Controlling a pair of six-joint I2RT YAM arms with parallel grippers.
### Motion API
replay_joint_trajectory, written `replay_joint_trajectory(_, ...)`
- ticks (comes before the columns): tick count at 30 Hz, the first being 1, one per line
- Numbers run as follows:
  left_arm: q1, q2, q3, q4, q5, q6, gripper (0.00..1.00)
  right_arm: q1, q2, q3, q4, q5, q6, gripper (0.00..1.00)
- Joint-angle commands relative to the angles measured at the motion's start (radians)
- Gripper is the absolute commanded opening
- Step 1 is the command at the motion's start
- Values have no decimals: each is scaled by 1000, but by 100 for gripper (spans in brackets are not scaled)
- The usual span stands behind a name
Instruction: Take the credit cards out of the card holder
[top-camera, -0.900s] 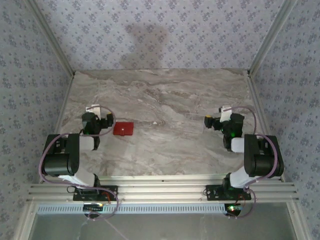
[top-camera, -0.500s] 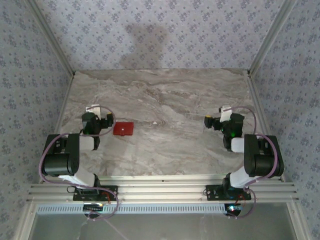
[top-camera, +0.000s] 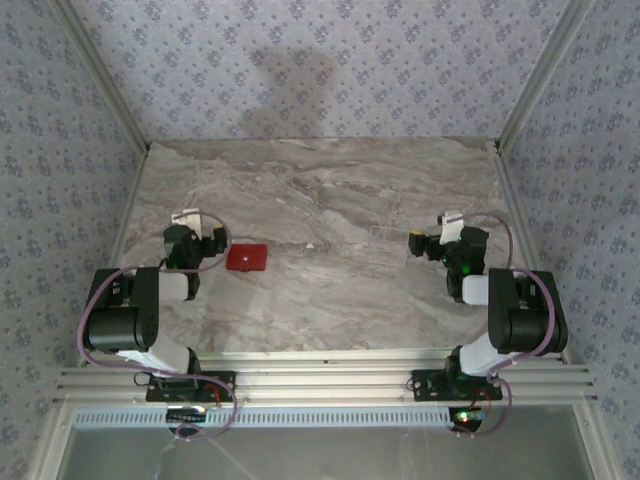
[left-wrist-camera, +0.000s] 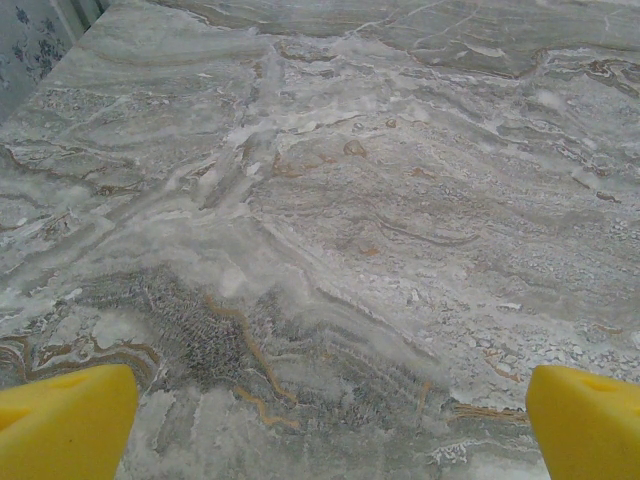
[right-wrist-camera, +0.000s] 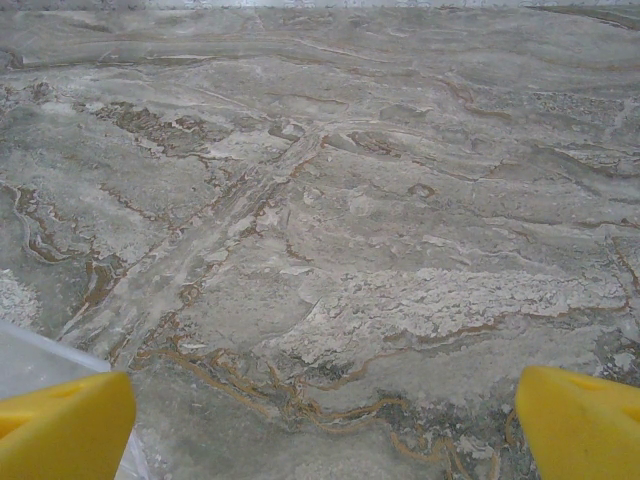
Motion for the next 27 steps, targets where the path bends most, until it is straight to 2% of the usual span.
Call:
replay_joint_trajectory(1,7,-4,5,23,18,5,100,-9,-3,-9,33,-24,-13,100)
replay_joint_trajectory(6,7,-4,5,22,18,6,100,-8,-4,-8,34,-21,-11,100)
replay_joint_trajectory(8,7,-6,2,26,17,7,100,3,-8,-7,34,44,0,100)
replay_joint_trajectory(10,1,-22,5,9,-11,5,100,22,-36,14,-26,115,2,100)
replay_joint_trajectory(12,-14,-71,19,-54,-62,6,100,30,-69,52,-123,115,-8,100)
replay_joint_trajectory(16,-51,-176,87,-265,-192,-7,99,43,-130,163,-408,150,30,99)
replay_joint_trajectory(19,-74,-231,165,-478,-256,-70,99,56,-175,237,-599,152,54,95)
replay_joint_trajectory(23,-83,-277,258,-734,-214,-193,99,89,-248,299,-813,149,114,89)
replay_joint_trajectory(27,-87,-266,384,-1010,-96,-299,99,122,-280,382,-1043,125,205,78)
